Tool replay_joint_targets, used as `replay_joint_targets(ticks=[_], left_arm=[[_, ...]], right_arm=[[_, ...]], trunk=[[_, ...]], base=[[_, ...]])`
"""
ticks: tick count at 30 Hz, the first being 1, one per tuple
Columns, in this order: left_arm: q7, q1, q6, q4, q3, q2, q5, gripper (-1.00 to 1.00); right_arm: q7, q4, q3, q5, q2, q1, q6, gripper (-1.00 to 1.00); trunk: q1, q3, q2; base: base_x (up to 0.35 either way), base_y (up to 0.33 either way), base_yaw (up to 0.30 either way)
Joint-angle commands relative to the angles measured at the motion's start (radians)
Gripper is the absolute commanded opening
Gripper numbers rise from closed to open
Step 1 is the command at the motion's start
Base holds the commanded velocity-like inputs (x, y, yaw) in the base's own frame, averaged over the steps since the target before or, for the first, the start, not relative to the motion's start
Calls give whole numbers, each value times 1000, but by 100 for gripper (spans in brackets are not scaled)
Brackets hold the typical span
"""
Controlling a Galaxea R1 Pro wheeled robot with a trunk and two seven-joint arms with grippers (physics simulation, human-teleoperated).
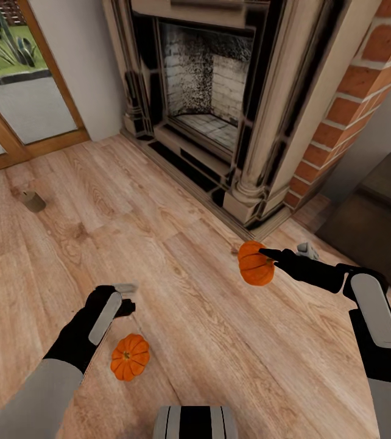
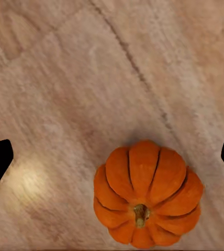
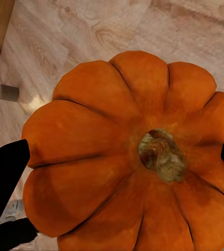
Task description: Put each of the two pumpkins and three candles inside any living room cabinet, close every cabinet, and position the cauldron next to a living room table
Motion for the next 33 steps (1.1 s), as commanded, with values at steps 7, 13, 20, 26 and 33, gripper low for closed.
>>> replay_joint_targets(ticks=[7, 13, 20, 26, 33], left_arm=[[14, -334, 28, 496, 2, -59, 43, 100], [15, -357, 23, 533, 30, -68, 78, 100], [9, -317, -18, 542, 27, -95, 71, 100], [8, -283, -51, 571, 30, -96, 67, 100], [9, -243, -91, 572, 32, -96, 67, 100]], right_arm=[[-10, -1, -3, -11, 0, -1, 3, -100], [-4, 5, 1, -3, 4, 2, -1, -100], [-14, 15, -38, -36, 20, 3, 12, -100], [-16, 16, -55, -49, 12, 4, 15, -100], [-16, 16, -56, -66, 11, 4, 15, -100]], trunk=[[0, -1, 0], [0, -1, 0], [0, -1, 0], [0, -1, 0], [2, -20, -1]], base=[[0, 0, 0], [0, 0, 0], [0, 0, 0], [0, 0, 0], [0, 0, 0]])
